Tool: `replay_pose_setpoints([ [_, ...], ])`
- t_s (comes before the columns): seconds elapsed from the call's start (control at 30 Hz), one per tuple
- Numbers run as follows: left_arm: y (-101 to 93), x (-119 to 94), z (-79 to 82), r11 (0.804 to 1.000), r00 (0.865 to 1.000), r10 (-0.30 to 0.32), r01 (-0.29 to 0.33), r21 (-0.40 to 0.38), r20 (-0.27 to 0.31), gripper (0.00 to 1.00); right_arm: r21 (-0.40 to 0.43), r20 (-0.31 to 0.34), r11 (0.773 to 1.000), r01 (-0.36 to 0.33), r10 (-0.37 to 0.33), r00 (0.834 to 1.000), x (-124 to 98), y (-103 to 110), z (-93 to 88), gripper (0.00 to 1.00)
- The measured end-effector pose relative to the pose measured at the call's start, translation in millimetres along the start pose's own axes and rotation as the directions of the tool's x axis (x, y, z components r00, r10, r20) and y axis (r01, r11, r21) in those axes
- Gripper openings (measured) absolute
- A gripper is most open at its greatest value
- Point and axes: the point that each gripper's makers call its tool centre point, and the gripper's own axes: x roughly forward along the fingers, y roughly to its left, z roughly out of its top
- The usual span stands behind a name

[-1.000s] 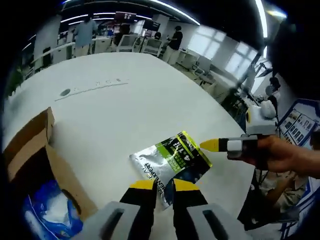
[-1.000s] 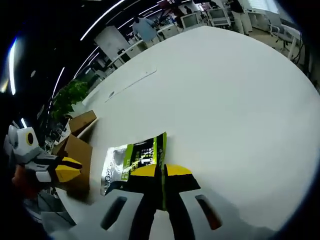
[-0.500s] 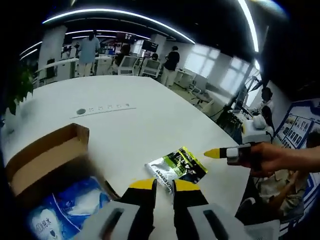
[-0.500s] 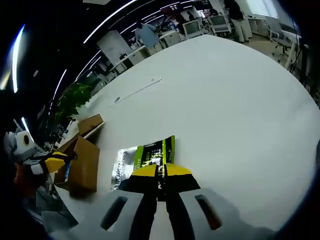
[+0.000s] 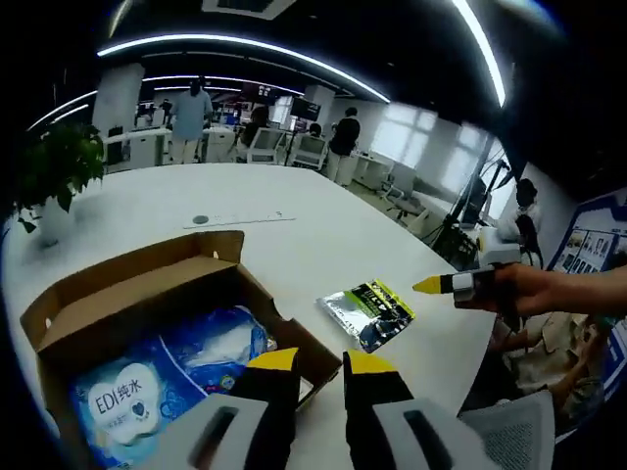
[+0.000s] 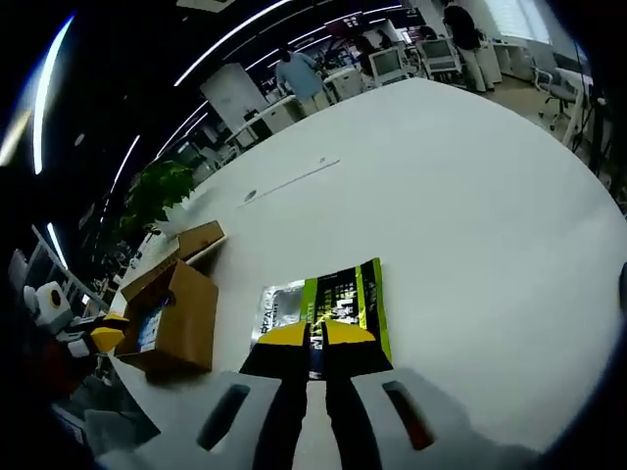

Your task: Operate the shoe box by opening the lid, removing the specified soft item, and placing it in the target area until the item is outside and the box remains undamaged.

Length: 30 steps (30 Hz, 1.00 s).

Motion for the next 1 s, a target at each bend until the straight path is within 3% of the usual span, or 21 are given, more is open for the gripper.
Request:
replay_pose_setpoints([
  [0.33, 34.8, -48, -19.6, 0.995, 0.996, 0.077, -0.074, -0.066, 0.036, 0.17, -0.037, -0.039, 0.999, -0.04, 0.039, 0.998, 11, 39, -22.7, 0.03],
  [0.5, 50.2, -82, -26.7, 0.989, 0.989, 0.108, -0.095, -0.117, 0.105, 0.18, -0.086, -0.067, 0.994, -0.071, 0.065, 0.996, 15, 64, -31.3, 0.04],
  [0.57, 58.0, -92, -33.3, 0.987, 0.987, 0.123, -0.11, -0.119, 0.105, 0.18, -0.105, -0.074, 0.991, -0.082, 0.075, 0.994, 16, 76, -33.1, 0.04],
  [0.8, 83.0, -115, -39.8, 0.978, 0.978, 0.167, -0.148, -0.149, 0.123, 0.19, -0.143, -0.093, 0.982, -0.123, 0.111, 0.989, 27, 110, -34.1, 0.04],
  [1.0, 90.8, -121, -46.0, 0.975, 0.974, 0.197, -0.182, -0.127, 0.114, 0.19, -0.164, -0.106, 0.973, -0.163, 0.147, 0.983, 38, 142, -33.5, 0.04],
])
